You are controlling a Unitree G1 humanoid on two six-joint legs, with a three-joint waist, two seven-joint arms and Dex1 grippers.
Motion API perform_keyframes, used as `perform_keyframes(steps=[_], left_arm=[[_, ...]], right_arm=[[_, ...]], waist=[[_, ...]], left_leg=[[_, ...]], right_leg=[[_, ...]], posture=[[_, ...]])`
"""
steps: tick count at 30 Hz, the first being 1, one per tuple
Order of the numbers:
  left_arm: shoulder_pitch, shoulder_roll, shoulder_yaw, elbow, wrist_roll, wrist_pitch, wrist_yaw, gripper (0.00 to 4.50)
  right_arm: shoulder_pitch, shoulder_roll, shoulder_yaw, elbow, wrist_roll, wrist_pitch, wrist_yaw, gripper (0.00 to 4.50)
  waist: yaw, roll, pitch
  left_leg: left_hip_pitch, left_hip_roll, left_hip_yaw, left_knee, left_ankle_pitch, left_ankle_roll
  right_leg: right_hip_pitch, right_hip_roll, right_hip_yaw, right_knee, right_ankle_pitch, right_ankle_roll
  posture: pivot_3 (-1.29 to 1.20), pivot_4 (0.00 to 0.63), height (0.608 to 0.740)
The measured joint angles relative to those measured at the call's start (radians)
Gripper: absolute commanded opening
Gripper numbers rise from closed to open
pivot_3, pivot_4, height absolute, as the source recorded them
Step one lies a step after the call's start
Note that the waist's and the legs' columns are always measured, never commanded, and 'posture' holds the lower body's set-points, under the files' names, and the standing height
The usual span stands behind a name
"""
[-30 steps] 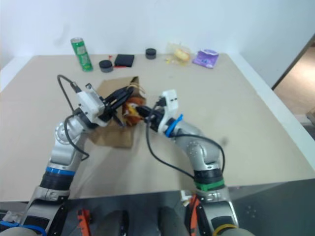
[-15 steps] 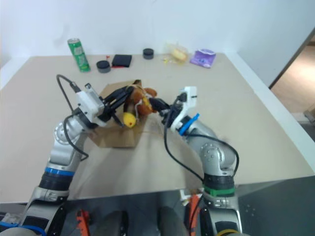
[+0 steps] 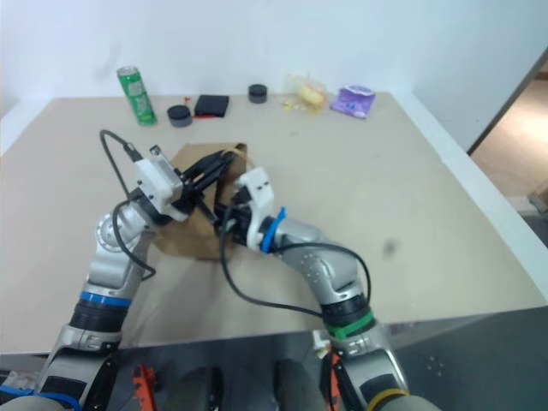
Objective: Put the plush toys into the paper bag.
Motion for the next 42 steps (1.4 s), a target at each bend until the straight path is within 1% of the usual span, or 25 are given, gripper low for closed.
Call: perform_keyframes(steps=[6, 9, 11, 12, 13, 14, 17, 18, 19, 20, 21, 24, 26, 27, 28, 29, 30, 32, 35, 36, 37, 38, 40, 42], left_arm=[[0.000, 0.000, 0.000, 0.000, 0.000, 0.000, 0.006, 0.00], [0.000, -0.002, 0.000, -0.001, 0.001, 0.000, 0.008, 0.00], [0.000, -0.003, 0.000, -0.002, 0.002, 0.000, 0.010, 0.00], [0.000, -0.003, 0.000, -0.003, 0.002, 0.000, 0.010, 0.00], [0.000, -0.002, 0.000, -0.003, 0.002, 0.000, 0.011, 0.00], [0.000, -0.003, 0.000, -0.004, 0.002, 0.000, 0.011, 0.00], [0.001, -0.002, 0.001, -0.005, 0.003, 0.001, 0.013, 0.00], [0.001, -0.003, 0.000, -0.006, 0.003, 0.001, 0.013, 0.00], [0.001, -0.003, 0.000, -0.006, 0.003, 0.001, 0.013, 0.00], [0.001, -0.002, 0.000, -0.006, 0.003, 0.001, 0.013, 0.00], [0.001, -0.003, 0.000, -0.007, 0.003, 0.001, 0.012, 0.00], [0.001, -0.003, 0.000, -0.007, 0.003, 0.002, 0.011, 0.00], [0.001, -0.001, 0.000, -0.008, 0.002, 0.002, 0.010, 0.00], [0.001, 0.000, 0.000, -0.008, 0.002, 0.002, 0.010, 0.00], [0.001, 0.001, 0.001, -0.008, 0.002, 0.003, 0.010, 0.00], [0.001, 0.001, 0.000, -0.008, 0.002, 0.004, 0.008, 0.00], [0.001, 0.001, 0.000, -0.008, 0.002, 0.004, 0.008, 0.00], [0.002, 0.001, 0.000, -0.009, 0.002, 0.006, 0.006, 0.00], [0.002, 0.002, 0.000, -0.010, 0.001, 0.008, 0.006, 0.00], [0.003, 0.003, 0.001, -0.010, 0.001, 0.008, 0.006, 0.00], [0.003, 0.002, 0.000, -0.011, 0.001, 0.008, 0.006, 0.00], [0.003, 0.002, 0.000, -0.012, 0.001, 0.008, 0.005, 0.00], [0.003, 0.004, 0.001, -0.013, 0.001, 0.008, 0.005, 0.00], [0.003, 0.007, 0.002, -0.013, 0.001, 0.008, 0.005, 0.00]], right_arm=[[-0.013, 0.026, 0.025, 0.096, -0.051, -0.042, 0.035, 0.05], [-0.011, 0.021, 0.023, 0.115, -0.076, -0.079, 0.043, 0.05], [0.013, 0.010, 0.002, 0.098, -0.073, -0.093, 0.055, 0.81], [0.034, -0.002, -0.014, 0.079, -0.062, -0.095, 0.064, 1.08], [0.038, -0.004, -0.018, 0.075, -0.060, -0.096, 0.066, 1.56], [0.048, -0.022, -0.030, 0.057, -0.055, -0.093, 0.067, 1.94], [0.082, -0.092, -0.065, -0.045, -0.029, -0.074, 0.090, 3.39], [0.096, -0.114, -0.083, -0.080, -0.020, -0.072, 0.096, 3.62], [0.107, -0.132, -0.096, -0.113, -0.011, -0.069, 0.103, 4.24], [0.122, -0.165, -0.116, -0.158, 0.004, -0.064, 0.110, 4.44], [0.132, -0.188, -0.138, -0.185, 0.010, -0.064, 0.112, 4.44], [0.168, -0.249, -0.141, -0.239, 0.012, -0.065, 0.134, 4.44], [0.228, -0.368, -0.108, -0.291, -0.046, -0.095, 0.173, 4.44], [0.234, -0.382, -0.103, -0.294, -0.057, -0.100, 0.176, 4.44], [0.254, -0.418, -0.081, -0.294, -0.099, -0.123, 0.182, 4.44], [0.287, -0.466, -0.028, -0.291, -0.176, -0.174, 0.196, 4.44], [0.295, -0.473, -0.013, -0.288, -0.195, -0.188, 0.197, 4.44], [0.300, -0.475, 0.044, -0.237, -0.294, -0.277, 0.183, 4.44], [0.266, -0.472, 0.100, -0.088, -0.451, -0.427, 0.121, 4.44], [0.259, -0.468, 0.107, -0.070, -0.474, -0.464, 0.109, 3.94], [0.246, -0.462, 0.112, -0.043, -0.510, -0.503, 0.089, 3.85], [0.234, -0.460, 0.112, -0.008, -0.545, -0.546, 0.066, 3.28], [0.230, -0.460, 0.103, 0.037, -0.584, -0.610, 0.039, 2.50], [0.234, -0.456, 0.082, 0.048, -0.586, -0.642, 0.031, 1.50]], waist=[[0.000, 0.000, 0.000], [0.000, 0.000, 0.000], [0.000, 0.000, 0.000], [0.001, 0.000, 0.000], [0.001, 0.000, 0.000], [0.001, 0.000, 0.000], [0.002, 0.000, 0.000], [0.002, 0.000, 0.000], [0.002, 0.000, 0.000], [0.002, 0.000, 0.000], [0.002, 0.000, 0.000], [0.002, 0.000, 0.000], [0.002, 0.000, 0.000], [0.002, 0.000, 0.000], [0.003, 0.000, 0.000], [0.001, 0.000, 0.000], [0.000, 0.000, 0.000], [-0.001, 0.000, 0.000], [0.000, 0.000, 0.000], [0.000, 0.000, 0.000], [0.000, 0.000, 0.000], [0.001, 0.000, 0.000], [0.002, -0.001, 0.000], [0.003, -0.001, 0.000]], left_leg=[[0.000, -0.001, 0.001, 0.000, 0.000, 0.000], [0.000, -0.001, 0.000, 0.000, 0.000, 0.000], [0.000, 0.000, 0.000, 0.000, 0.000, 0.000], [0.000, -0.001, 0.000, 0.000, 0.000, 0.000], [0.000, -0.001, 0.000, 0.000, 0.000, 0.000], [0.000, -0.001, 0.001, 0.000, 0.000, 0.000], [-0.001, -0.001, 0.001, 0.000, 0.000, 0.000], [-0.001, -0.001, 0.001, 0.000, 0.000, 0.000], [0.000, -0.001, 0.000, 0.000, 0.000, 0.000], [0.000, -0.001, 0.000, 0.000, 0.000, 0.000], [0.000, -0.001, 0.000, 0.000, 0.000, 0.000], [0.000, -0.001, 0.000, 0.000, 0.000, 0.000], [0.000, -0.002, 0.000, 0.000, 0.000, 0.000], [0.000, -0.002, 0.000, 0.000, 0.000, 0.000], [0.000, -0.002, 0.001, 0.000, 0.000, 0.000], [0.001, -0.003, 0.001, 0.000, 0.000, 0.000], [0.001, -0.003, 0.001, 0.000, 0.000, 0.000], [0.002, -0.002, 0.001, 0.000, 0.000, 0.000], [0.002, -0.002, 0.001, 0.001, 0.000, -0.001], [0.002, -0.003, 0.002, 0.001, 0.001, -0.001], [0.002, -0.003, 0.002, 0.001, 0.001, -0.001], [0.002, -0.003, 0.002, 0.001, 0.001, -0.001], [0.002, -0.004, 0.002, 0.001, 0.001, -0.001], [0.001, -0.004, 0.002, 0.001, 0.001, -0.001]], right_leg=[[0.000, -0.001, 0.000, 0.000, 0.000, 0.000], [0.000, -0.001, 0.000, 0.000, 0.000, 0.000], [0.000, -0.001, 0.000, 0.000, 0.000, 0.000], [0.000, -0.001, 0.000, 0.000, 0.000, 0.000], [0.000, -0.001, 0.000, 0.000, 0.000, 0.000], [0.000, -0.001, 0.000, 0.000, 0.000, 0.000], [0.000, -0.002, 0.000, 0.000, 0.000, 0.000], [0.000, -0.002, 0.000, 0.000, 0.000, 0.000], [0.000, -0.002, 0.000, 0.000, 0.000, 0.000], [0.000, -0.001, 0.000, 0.000, 0.000, 0.000], [0.000, -0.001, 0.000, 0.000, 0.000, 0.000], [0.000, -0.001, 0.000, 0.000, 0.000, 0.000], [0.000, -0.002, 0.000, 0.000, -0.001, 0.000], [0.000, -0.002, 0.000, 0.000, -0.001, 0.000], [0.000, -0.002, 0.000, 0.000, -0.001, 0.000], [0.000, -0.003, 0.001, 0.000, -0.001, 0.000], [0.000, -0.002, 0.001, 0.000, -0.001, 0.000], [0.000, -0.001, 0.001, 0.000, -0.001, -0.001], [0.001, -0.002, 0.001, 0.000, -0.002, -0.002], [0.001, -0.002, 0.002, 0.000, -0.002, -0.002], [0.001, -0.002, 0.003, 0.000, -0.001, -0.002], [0.001, -0.002, 0.003, 0.000, -0.001, -0.002], [0.001, -0.003, 0.004, 0.000, -0.001, -0.001], [0.001, -0.003, 0.004, 0.000, 0.000, 0.001]], posture=[[0.00, 0.150, 0.740], [0.00, 0.150, 0.740], [0.00, 0.150, 0.740], [0.00, 0.150, 0.740], [0.00, 0.150, 0.740], [0.00, 0.150, 0.740], [0.00, 0.150, 0.740], [0.00, 0.150, 0.740], [0.00, 0.150, 0.740], [0.00, 0.150, 0.740], [0.00, 0.150, 0.740], [0.00, 0.150, 0.740], [0.00, 0.150, 0.740], [0.00, 0.150, 0.740], [0.00, 0.150, 0.740], [0.00, 0.150, 0.740], [0.00, 0.150, 0.740], [0.00, 0.150, 0.740], [0.00, 0.150, 0.740], [0.00, 0.150, 0.740], [0.00, 0.150, 0.740], [0.00, 0.150, 0.740], [0.00, 0.150, 0.740], [0.00, 0.150, 0.740]])
